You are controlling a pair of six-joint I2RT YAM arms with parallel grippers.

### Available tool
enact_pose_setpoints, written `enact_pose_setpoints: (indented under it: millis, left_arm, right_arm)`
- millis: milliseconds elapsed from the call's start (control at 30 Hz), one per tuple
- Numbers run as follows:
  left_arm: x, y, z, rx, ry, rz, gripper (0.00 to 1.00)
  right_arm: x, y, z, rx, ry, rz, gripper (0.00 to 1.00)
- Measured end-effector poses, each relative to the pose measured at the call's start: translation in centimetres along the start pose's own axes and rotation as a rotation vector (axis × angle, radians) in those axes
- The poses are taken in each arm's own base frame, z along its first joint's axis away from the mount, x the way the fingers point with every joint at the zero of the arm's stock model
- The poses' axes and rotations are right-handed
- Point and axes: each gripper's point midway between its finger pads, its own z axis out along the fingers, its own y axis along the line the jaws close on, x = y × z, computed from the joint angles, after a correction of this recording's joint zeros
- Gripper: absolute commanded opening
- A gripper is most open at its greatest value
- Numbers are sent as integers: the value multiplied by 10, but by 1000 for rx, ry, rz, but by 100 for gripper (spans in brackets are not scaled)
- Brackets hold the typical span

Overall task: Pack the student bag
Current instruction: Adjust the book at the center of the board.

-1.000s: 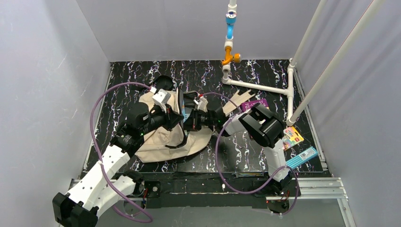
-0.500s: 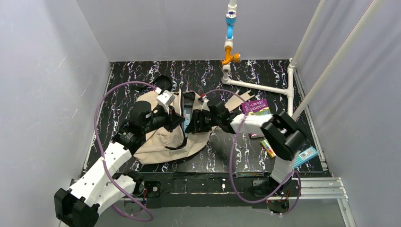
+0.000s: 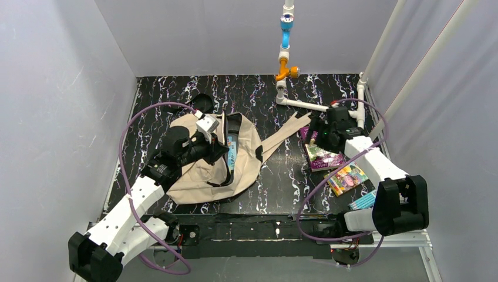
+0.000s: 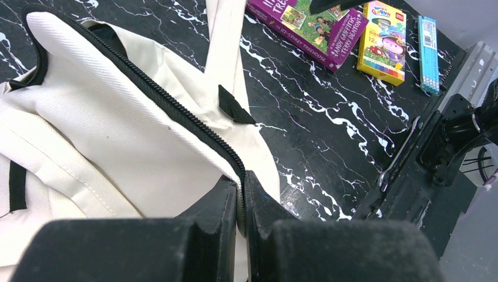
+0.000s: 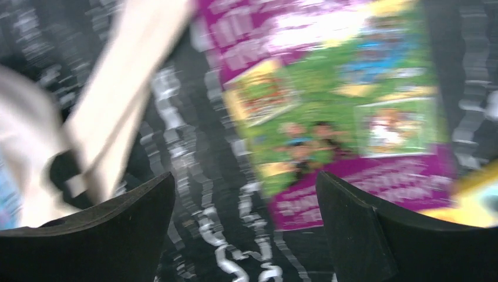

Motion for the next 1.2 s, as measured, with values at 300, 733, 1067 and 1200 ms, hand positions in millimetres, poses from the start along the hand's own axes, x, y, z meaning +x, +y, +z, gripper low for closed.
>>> enact_pose_setpoints:
  millis: [300,733,1067,1200]
  left_arm:
    - [3,-2,0,10,10,-6,0]
    - [10,0,5,13,40,-29,0]
    - [14,-1,8,21,57,-35,0]
    - [16,0,10,22,65,-39,0]
  right_arm:
    - [-34,-115,4,383,-69,58,98]
    - [-2,-106,38,243,-14,93,42]
    - [130,33,-5,-198,205,-41,59]
    - [106,28,-23,-149,133,-85,85]
